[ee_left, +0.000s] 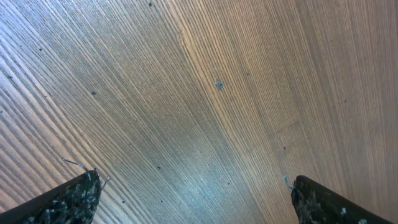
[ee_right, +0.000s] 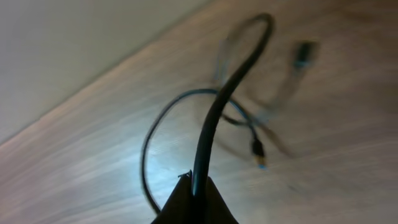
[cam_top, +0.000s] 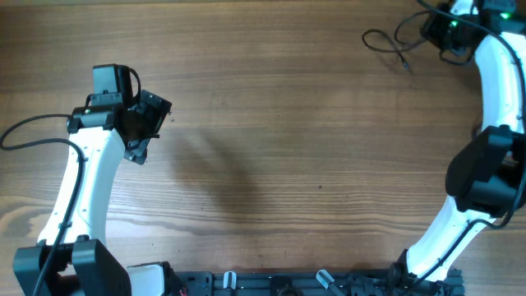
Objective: Untangle cables
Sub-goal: 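Carry the last cable to the upper right with the right gripper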
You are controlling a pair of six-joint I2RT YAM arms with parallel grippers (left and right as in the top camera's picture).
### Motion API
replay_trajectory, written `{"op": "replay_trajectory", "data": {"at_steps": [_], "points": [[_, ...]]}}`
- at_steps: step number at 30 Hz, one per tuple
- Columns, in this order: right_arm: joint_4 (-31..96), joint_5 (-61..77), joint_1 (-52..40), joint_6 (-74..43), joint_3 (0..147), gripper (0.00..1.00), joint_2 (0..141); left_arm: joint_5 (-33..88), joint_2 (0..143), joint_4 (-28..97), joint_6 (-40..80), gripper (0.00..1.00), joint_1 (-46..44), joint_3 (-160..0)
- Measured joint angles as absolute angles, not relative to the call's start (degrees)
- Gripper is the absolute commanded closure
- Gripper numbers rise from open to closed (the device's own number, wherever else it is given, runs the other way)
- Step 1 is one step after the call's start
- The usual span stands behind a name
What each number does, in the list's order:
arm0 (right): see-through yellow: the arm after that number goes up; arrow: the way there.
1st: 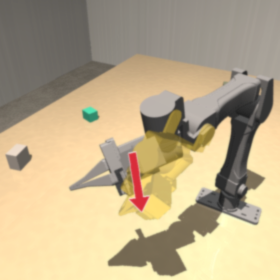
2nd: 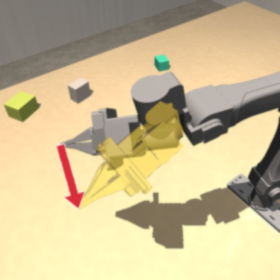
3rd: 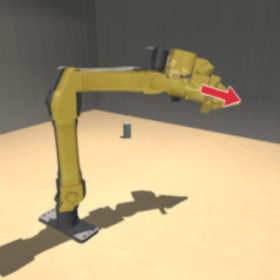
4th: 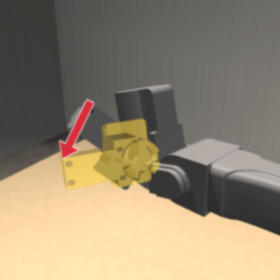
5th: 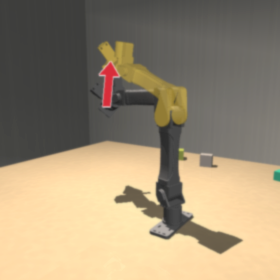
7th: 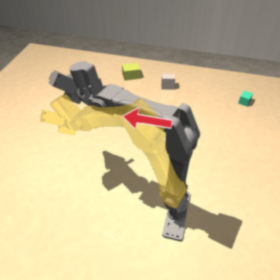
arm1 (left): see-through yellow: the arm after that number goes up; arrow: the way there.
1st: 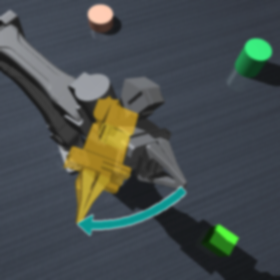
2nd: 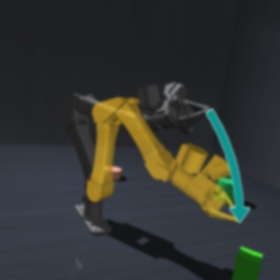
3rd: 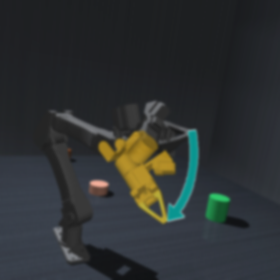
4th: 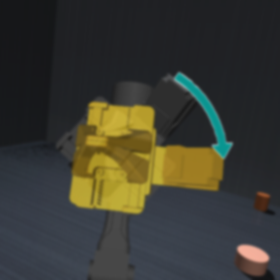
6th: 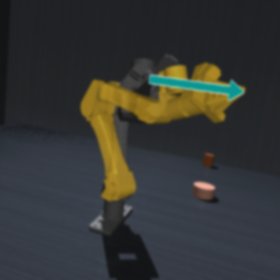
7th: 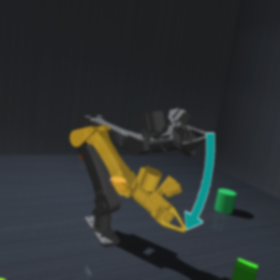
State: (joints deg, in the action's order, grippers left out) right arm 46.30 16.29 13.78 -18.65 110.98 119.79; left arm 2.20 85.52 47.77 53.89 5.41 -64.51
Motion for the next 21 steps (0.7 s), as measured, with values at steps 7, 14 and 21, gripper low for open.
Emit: {"op": "replay_trajectory", "data": {"at_steps": [7, 14, 21], "points": [[48.3, 5.8, 15.5, -18.9, 110.5, 0.96, 119.8, 2.2, 85.5, 47.8, 53.9, 0.00, 5.4, -64.5], [48.2, 0.8, 16.9, -19.3, 110.0, 0.96, 122.0, 2.2, 85.5, 47.8, 53.9, 0.00, 5.4, -64.5], [49.5, -0.1, 17.4, -19.7, 109.9, 0.00, 124.4, 2.2, 85.5, 47.8, 53.9, 0.00, 5.4, -64.5]]}}
